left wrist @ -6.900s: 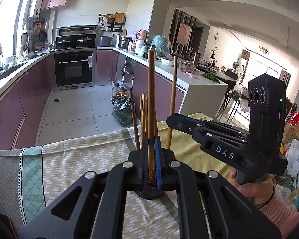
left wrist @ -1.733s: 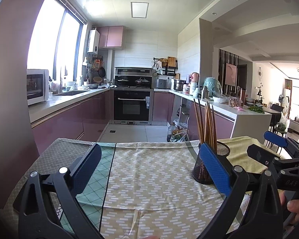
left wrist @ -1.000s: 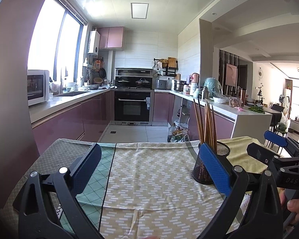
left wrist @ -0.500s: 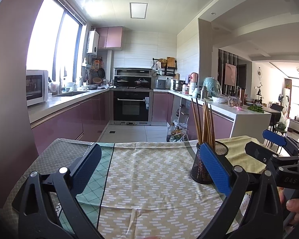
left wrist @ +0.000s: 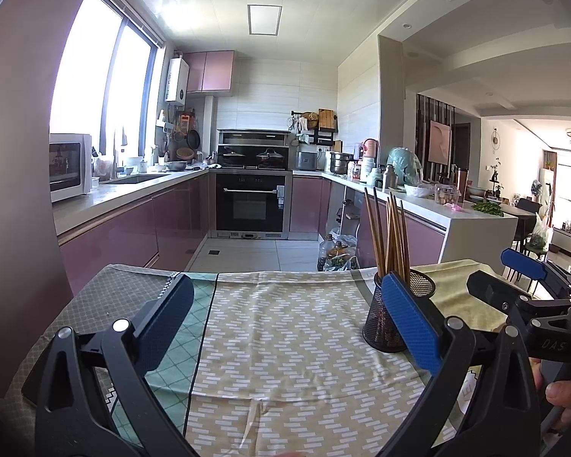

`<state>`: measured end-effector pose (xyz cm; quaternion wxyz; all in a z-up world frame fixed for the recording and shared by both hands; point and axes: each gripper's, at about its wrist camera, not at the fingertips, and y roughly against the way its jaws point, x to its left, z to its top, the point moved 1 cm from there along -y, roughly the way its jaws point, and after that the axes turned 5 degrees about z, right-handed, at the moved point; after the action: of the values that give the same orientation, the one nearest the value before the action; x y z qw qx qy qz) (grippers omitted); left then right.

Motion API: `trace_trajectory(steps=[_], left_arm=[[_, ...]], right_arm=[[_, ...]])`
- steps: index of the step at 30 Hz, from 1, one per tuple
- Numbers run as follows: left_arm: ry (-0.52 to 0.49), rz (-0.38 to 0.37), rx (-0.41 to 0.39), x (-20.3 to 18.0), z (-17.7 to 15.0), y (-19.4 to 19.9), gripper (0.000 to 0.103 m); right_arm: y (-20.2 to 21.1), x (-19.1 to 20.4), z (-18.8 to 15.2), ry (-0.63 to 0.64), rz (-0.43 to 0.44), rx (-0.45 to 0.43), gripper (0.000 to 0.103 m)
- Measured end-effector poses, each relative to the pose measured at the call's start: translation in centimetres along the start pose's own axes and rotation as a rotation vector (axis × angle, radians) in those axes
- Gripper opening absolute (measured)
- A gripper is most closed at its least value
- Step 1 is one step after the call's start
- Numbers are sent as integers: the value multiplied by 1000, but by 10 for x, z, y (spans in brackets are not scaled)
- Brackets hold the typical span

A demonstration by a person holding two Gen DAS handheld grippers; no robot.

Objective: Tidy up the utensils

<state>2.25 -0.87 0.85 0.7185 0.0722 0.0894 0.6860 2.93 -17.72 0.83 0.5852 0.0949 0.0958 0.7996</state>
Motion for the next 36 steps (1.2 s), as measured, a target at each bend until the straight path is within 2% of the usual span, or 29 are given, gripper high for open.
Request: trace_trajectory(steps=[36], left_arm=[[1,2,1,-1,-2,-2,97]], right_arm=[[1,0,-2,-6,0,-2,96]])
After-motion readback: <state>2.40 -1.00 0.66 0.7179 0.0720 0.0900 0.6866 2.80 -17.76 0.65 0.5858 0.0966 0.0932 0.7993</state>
